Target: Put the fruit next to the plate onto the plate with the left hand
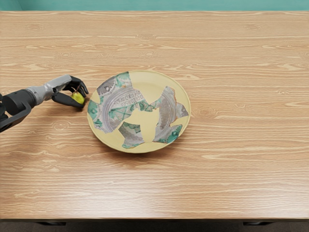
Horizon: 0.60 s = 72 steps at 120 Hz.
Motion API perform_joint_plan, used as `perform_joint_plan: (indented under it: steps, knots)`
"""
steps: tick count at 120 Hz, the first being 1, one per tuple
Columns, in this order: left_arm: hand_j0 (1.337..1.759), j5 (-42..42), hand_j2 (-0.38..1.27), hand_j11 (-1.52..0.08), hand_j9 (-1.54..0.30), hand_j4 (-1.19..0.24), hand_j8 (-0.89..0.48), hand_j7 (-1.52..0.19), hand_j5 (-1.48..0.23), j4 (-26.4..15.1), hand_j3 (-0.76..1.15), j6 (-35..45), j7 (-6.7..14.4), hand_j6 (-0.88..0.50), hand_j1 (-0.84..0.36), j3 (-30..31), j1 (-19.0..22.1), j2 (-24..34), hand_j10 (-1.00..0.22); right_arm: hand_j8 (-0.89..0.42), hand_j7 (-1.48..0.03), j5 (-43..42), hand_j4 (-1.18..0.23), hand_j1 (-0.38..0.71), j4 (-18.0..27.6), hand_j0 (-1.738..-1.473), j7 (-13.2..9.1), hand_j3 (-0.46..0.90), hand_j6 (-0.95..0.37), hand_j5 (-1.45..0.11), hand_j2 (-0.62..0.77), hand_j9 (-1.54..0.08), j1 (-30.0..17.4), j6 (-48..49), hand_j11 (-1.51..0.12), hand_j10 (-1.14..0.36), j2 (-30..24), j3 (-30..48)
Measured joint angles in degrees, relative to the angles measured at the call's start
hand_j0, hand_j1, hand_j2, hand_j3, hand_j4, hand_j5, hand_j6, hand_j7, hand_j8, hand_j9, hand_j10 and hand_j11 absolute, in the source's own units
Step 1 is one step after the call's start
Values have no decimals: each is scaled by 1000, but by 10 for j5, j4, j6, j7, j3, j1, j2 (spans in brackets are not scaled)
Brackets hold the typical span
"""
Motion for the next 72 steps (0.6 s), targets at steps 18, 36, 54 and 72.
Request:
perform_joint_plan:
  steps: [18,36,54,72]
  knots:
    - [1651,-1,122,-952,-906,-705,-474,-883,-887,0,0,-4,0,-720,-274,0,0,0,-492,-1,0,0,0,-349,0,-1658,0,0,-1,0,0,0,0,0,0,0,0,0]
    - [1650,1,125,-973,-934,-715,-462,-919,-923,0,0,-7,0,-727,-270,1,-2,0,-488,-1,0,0,0,-349,0,-1658,0,0,-1,0,0,0,0,0,0,0,0,0]
    - [1651,2,165,-981,-961,-721,-463,-955,-957,0,0,-10,0,-722,-271,3,-5,0,-494,0,0,0,0,-349,0,-1658,0,0,-1,0,0,0,0,0,0,0,0,0]
    - [1652,3,286,-983,-973,-727,-495,-977,-979,0,0,-15,-1,-727,-285,3,-7,1,-531,0,0,0,0,-349,0,-1658,0,0,-1,0,0,0,0,0,0,0,0,0]
